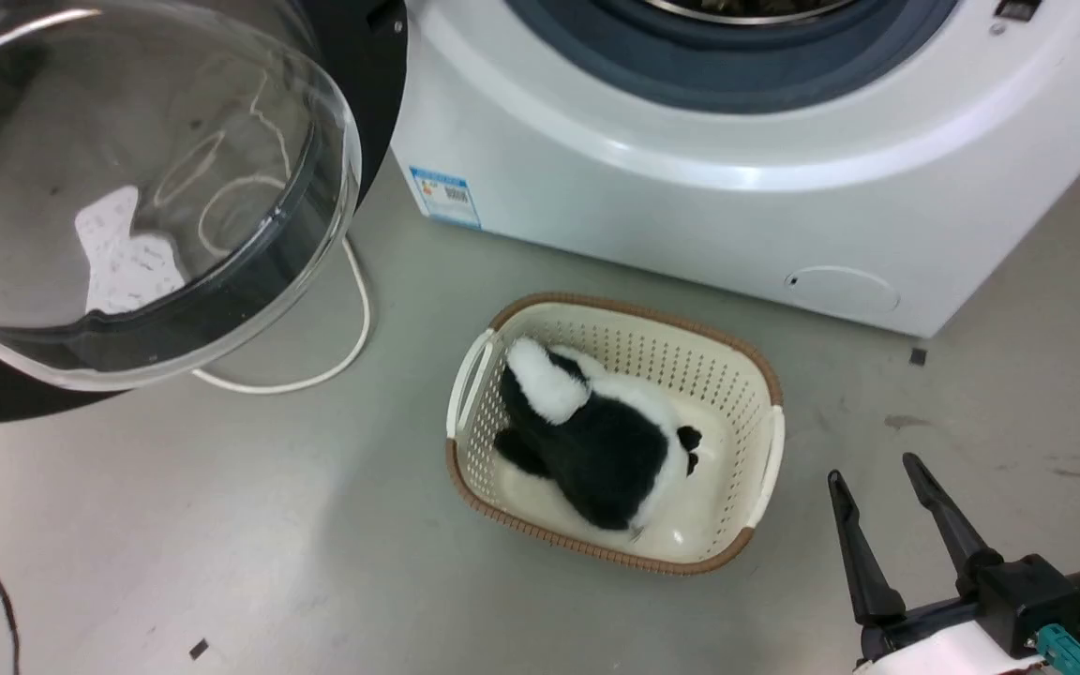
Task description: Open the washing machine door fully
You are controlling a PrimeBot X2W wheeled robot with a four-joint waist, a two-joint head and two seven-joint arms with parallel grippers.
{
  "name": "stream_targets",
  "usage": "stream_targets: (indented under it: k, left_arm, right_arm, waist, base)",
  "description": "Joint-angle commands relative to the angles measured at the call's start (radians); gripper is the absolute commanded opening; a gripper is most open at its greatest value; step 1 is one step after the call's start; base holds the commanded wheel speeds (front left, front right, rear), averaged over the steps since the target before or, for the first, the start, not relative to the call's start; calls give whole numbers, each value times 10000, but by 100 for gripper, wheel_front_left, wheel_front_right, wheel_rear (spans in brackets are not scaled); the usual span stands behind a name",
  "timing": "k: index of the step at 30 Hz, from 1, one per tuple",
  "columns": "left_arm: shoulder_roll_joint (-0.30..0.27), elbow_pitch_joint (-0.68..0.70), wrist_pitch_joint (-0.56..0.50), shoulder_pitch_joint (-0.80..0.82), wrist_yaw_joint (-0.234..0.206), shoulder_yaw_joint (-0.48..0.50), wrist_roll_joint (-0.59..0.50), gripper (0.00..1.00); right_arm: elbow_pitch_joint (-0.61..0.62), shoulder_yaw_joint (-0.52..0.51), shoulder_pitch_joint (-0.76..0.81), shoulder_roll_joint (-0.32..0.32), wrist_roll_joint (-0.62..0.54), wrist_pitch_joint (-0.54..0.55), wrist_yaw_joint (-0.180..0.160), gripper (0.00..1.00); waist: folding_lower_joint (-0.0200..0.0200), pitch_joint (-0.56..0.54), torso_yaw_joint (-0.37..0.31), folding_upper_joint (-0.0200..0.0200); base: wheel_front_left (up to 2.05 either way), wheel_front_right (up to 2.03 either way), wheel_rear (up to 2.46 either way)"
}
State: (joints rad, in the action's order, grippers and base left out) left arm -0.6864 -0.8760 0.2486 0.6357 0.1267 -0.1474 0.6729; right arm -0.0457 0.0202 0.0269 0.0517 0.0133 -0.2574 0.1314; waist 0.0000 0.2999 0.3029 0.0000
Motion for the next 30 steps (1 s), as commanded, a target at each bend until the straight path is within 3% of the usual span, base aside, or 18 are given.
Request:
stream_targets:
  k: [1,6,10,21,30]
  left_arm:
    - [-88,5,104,-46,39,-6,95,0]
    - [-29,1065,127,-818,39,400,-168,0]
    - [386,2499,129,-1908,39,944,-675,0]
    - [2699,6820,130,-5201,-448,1561,-1828,0]
    - [4012,7972,131,-6600,-632,1267,-2695,0]
  right_arm:
    - [85,25,-127,-15,70,-44,-7,100]
    - [414,-147,-153,-15,288,-44,-7,100]
    - [813,-598,-44,-15,397,-44,-7,100]
    - [1428,-1076,688,-15,427,-44,-7,100]
    - [1272,-814,1285,-15,476,-44,-7,100]
  waist:
    - [0,-198,-87,0]
    - [0,-892,-271,0]
    - [0,-1551,-575,0]
    - [0,-2867,-1864,0]
    - [0,-3225,-2547,0]
  base:
    - [0,0,0]
    - [0,0,0]
    - [0,0,0]
    - [0,0,0]
    - [0,0,0]
